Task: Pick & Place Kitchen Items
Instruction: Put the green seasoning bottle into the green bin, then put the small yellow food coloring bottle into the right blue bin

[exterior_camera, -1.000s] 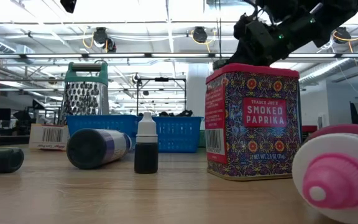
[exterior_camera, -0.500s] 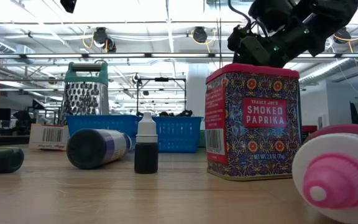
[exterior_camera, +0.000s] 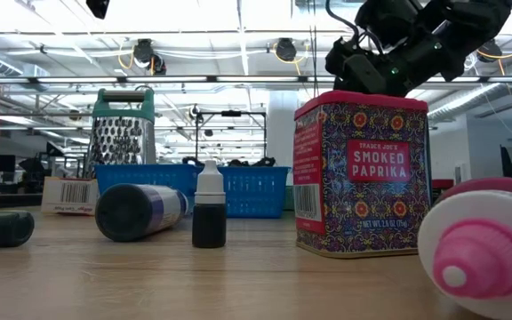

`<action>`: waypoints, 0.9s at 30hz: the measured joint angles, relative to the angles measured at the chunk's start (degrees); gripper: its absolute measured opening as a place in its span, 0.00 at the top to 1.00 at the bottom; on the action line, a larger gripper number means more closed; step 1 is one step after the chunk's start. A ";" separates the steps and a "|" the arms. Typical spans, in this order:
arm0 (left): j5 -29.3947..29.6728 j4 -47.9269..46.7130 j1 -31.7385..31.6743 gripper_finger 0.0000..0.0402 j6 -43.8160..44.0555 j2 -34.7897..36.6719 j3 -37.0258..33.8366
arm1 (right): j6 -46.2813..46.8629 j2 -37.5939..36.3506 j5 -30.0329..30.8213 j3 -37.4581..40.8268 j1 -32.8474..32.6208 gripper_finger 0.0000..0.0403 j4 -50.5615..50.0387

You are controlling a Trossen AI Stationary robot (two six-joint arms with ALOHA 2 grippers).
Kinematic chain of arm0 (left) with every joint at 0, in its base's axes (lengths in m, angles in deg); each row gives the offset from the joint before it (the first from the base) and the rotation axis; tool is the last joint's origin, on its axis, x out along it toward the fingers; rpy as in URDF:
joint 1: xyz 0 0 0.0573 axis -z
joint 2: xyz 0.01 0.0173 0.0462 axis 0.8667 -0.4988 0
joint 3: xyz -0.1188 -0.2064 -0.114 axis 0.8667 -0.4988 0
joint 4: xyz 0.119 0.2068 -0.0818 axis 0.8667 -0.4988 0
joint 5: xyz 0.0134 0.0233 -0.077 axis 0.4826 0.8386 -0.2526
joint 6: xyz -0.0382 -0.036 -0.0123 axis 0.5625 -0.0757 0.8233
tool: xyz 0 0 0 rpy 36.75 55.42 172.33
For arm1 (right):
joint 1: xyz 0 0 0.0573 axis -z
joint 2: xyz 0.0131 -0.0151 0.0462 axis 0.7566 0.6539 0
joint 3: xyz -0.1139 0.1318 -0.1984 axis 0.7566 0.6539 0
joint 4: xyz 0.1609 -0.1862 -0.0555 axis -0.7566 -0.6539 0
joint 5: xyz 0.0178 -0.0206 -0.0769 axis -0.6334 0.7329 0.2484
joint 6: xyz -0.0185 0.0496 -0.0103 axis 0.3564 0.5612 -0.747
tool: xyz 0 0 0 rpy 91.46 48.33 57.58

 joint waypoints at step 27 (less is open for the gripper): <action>0.00 -0.01 0.00 0.95 0.39 0.00 0.00 | -2.70 -6.81 -5.97 1.61 -5.90 0.46 9.74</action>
